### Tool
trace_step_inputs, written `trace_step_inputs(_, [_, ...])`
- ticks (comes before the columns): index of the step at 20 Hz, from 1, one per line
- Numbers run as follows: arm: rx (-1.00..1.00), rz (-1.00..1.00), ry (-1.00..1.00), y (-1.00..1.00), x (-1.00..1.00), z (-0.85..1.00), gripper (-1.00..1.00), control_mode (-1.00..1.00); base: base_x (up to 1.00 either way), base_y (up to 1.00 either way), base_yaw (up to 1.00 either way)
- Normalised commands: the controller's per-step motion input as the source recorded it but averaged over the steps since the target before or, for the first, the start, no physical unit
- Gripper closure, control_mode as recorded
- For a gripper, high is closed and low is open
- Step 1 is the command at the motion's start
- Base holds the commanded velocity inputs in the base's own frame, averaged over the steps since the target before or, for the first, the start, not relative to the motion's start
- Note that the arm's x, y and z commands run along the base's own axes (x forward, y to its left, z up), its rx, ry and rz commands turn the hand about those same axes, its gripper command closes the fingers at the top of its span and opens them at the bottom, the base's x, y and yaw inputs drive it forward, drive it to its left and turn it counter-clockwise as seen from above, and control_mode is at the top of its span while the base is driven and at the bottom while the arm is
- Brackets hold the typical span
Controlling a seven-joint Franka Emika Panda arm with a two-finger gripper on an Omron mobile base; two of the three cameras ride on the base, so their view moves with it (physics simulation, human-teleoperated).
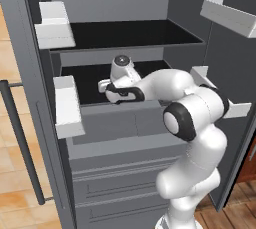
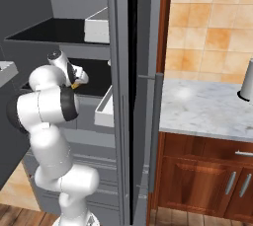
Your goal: Pick the cheese from the fridge and the cheese grater from the cabinet and place them next to the salad bowl.
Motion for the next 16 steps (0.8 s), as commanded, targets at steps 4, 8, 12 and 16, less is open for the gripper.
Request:
trace_step_inputs(4, [0.0,0.0,-0.14,0.0,-0.79,0.1,1.0,-1.0,0.0,0.0,0.0])
trace_step_inputs(8, [0.0,0.0,-0.01,0.0,-0.66,0.45,1.0,-1.0,0.0,0.0,0.0])
trace_step_inputs(12, [0.0,0.0,0.0,0.0,-0.66,0.45,1.0,-1.0,0.0,0.0,0.0])
trace_step_inputs(16, [0.0,0.0,0.0,0.0,-0.63,0.55,1.0,-1.0,0.0,0.0,0.0])
